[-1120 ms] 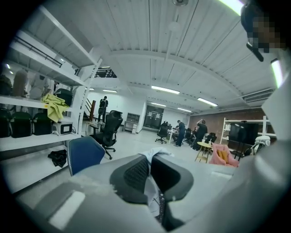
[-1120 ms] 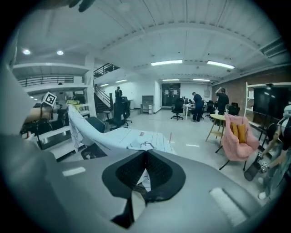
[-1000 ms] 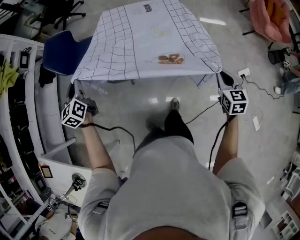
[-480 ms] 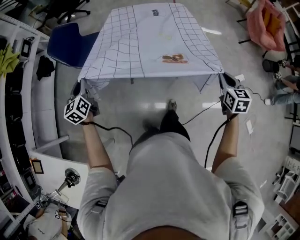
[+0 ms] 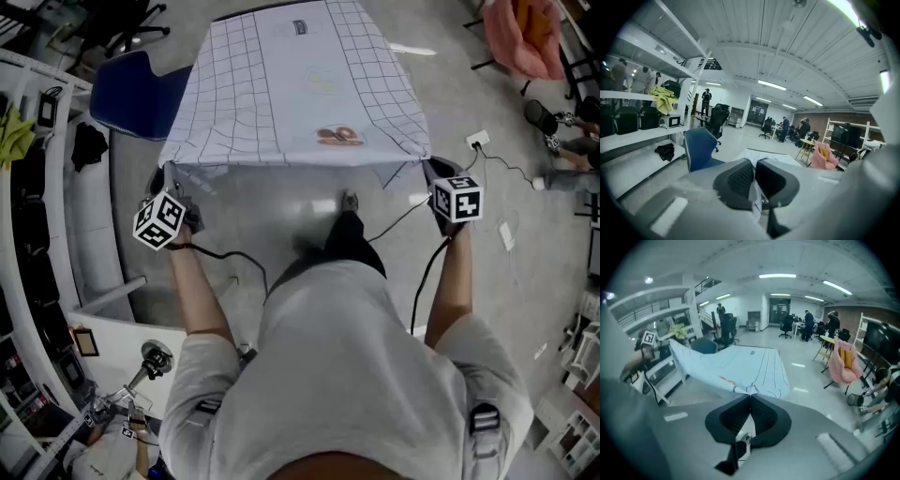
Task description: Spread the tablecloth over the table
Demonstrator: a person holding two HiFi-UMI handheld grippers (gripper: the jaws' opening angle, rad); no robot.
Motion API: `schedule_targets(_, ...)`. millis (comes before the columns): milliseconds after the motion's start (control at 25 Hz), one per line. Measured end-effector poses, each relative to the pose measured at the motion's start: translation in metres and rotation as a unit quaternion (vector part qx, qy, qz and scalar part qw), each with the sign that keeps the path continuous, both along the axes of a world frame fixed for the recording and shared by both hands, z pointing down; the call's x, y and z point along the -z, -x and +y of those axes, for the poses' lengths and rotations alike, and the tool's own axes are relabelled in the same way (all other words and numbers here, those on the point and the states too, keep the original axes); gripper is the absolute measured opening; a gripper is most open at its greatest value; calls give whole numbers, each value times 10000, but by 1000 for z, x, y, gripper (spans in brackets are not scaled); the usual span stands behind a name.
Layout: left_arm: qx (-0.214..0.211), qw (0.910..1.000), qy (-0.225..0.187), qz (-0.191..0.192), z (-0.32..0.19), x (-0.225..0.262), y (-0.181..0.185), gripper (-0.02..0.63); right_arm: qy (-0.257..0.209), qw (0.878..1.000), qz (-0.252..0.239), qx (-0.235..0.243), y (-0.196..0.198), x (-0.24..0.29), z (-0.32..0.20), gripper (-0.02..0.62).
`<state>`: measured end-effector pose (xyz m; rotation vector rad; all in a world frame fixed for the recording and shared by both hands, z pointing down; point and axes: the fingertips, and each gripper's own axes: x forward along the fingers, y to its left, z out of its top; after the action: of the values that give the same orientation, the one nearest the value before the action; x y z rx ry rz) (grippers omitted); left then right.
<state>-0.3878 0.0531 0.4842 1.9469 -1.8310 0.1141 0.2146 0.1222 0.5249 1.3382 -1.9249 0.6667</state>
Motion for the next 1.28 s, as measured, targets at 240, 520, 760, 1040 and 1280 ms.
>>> schedule_targets(240, 22, 9995, 280, -120, 12, -14, 4, 26, 12, 9998, -171, 109, 11, -7, -8, 8)
schedule_targets(520, 14, 9996, 263, -69, 8, -15, 2, 26, -160, 9994, -267, 182, 28, 5, -31, 8)
schedule_targets(760, -100, 9999, -38, 35, -6, 6, 1, 26, -1083, 9819, -1349, -764, 14, 49, -51, 8)
schedule_targets(1040, -209, 9991, -358, 51, -75, 24, 4, 26, -1499, 9784, -1175, -809, 20, 68, -119, 8)
schedule_targets(1280, -406, 9990, -180, -54, -180, 10, -22, 26, -1448, 9775, -1345, -740, 23, 53, -242, 8)
